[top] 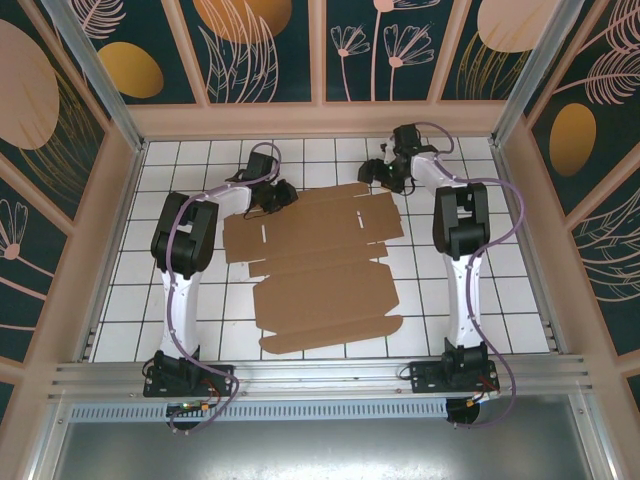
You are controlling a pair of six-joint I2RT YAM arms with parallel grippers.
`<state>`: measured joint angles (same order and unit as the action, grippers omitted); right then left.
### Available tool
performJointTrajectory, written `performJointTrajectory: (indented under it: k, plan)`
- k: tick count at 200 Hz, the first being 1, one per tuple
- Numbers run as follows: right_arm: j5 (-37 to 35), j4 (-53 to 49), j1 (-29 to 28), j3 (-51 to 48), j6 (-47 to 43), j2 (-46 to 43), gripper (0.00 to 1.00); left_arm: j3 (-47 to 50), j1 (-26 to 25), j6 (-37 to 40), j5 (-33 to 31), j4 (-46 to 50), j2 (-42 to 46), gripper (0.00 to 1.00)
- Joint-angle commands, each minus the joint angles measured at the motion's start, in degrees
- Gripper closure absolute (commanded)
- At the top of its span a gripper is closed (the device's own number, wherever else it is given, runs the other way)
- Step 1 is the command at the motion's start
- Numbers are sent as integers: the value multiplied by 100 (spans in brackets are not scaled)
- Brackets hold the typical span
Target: Fold the paper box
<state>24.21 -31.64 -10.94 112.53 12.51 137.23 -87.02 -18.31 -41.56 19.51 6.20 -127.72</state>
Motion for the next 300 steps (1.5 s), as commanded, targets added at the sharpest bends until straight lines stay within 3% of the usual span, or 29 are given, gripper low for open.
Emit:
performJointTrajectory:
  k: [1, 26, 66, 202, 269, 300]
  plan:
    - [199, -319, -289, 416, -3, 366, 23, -19, 12, 155, -79, 207, -324, 78]
    - [284, -501, -380, 655, 42, 532, 24, -8, 19, 158, -49, 168, -327, 78]
    - [826, -320, -411, 250, 305, 151, 24, -59, 19, 140, 0, 145, -368, 79]
    - [2179, 1514, -391, -1106, 1892, -848, 26, -34, 13, 44, 66, 48, -429, 79]
    - [2119, 1505, -610, -799, 1923, -295, 27, -34, 17, 21, 88, 40, -420, 79]
    - [1496, 1120, -371, -587, 1624, -654, 28, -75, 21, 8, 21, 36, -381, 79]
